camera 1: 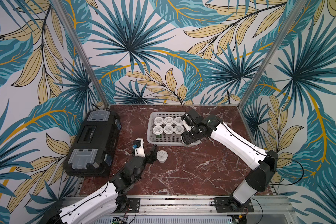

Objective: Put the yogurt in the basket
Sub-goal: Pick up the yogurt from the center of the board, then place the yogurt in the basket.

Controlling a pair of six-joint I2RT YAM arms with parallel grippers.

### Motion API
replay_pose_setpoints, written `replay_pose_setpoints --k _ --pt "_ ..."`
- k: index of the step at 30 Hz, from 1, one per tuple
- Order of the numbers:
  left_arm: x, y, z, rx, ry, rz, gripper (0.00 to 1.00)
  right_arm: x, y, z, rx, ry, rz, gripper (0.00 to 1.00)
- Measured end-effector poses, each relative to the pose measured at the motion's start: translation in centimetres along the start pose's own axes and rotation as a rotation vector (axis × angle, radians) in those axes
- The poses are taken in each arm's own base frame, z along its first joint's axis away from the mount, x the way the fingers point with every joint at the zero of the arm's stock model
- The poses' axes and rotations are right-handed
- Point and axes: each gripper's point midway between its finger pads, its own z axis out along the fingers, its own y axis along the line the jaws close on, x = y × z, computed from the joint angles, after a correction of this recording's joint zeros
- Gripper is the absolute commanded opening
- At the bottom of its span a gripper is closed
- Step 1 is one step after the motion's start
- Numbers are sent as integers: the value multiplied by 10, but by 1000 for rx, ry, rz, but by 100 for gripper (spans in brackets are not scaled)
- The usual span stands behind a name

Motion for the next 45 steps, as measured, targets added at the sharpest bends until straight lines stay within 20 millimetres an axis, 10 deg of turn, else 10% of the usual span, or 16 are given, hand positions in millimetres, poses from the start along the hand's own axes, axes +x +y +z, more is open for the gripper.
replay_pose_setpoints --k 45 --pt "0 1 0 -2 -1 -1 83 -44 -74 52 90 22 89 68"
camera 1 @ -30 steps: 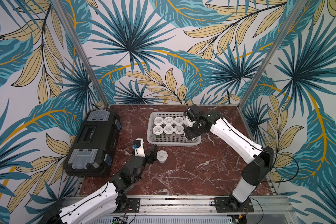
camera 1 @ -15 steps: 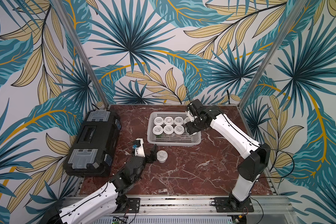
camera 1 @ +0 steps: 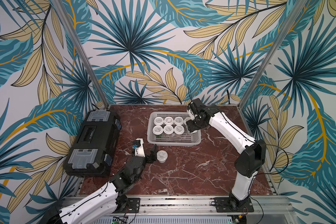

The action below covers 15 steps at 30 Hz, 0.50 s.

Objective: Put the yogurt in the basket
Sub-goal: Place the yogurt in the basket.

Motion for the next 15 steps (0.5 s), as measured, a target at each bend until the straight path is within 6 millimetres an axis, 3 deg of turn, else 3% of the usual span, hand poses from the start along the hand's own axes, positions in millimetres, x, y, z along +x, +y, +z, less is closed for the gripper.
replay_pose_setpoints --k 15 --pt "0 0 0 0 1 0 83 -13 4 34 -2 8 -10 68"
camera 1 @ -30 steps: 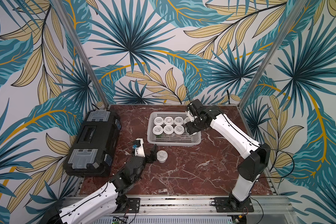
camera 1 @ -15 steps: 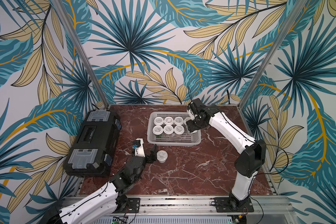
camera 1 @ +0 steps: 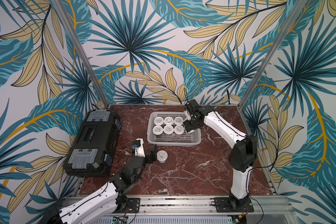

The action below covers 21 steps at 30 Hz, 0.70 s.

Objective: Put the yogurt in the basket
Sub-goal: Place the yogurt in the basket.

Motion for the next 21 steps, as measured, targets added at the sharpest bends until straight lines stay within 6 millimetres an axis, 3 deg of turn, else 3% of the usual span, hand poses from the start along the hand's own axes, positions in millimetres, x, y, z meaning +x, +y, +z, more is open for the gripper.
replay_pose_setpoints --k 21 --pt "6 0 3 -6 19 10 83 -8 -10 32 1 1 25 67"
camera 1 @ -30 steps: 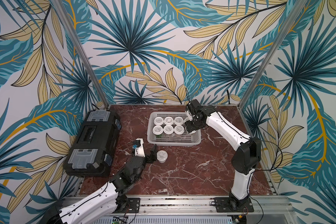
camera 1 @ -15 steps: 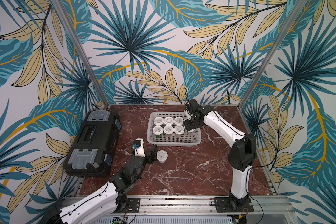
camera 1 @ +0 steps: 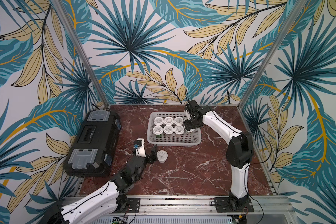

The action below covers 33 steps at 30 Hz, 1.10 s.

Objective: Put the yogurt in the basket
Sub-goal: Place the yogurt in the basket.

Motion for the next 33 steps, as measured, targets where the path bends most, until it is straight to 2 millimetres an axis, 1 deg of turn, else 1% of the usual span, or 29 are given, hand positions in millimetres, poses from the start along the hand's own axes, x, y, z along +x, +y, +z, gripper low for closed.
replay_pose_setpoints --k 6,18,26,33 --pt "0 0 0 0 0 0 83 2 0 10 1 10 1 67" --pt "0 0 0 -1 0 0 83 5 -5 17 3 19 13 67" --pt "0 0 0 -1 0 0 83 8 -5 29 -1 39 15 68" --pt "0 0 0 -1 0 0 83 8 -6 30 -4 39 18 70"
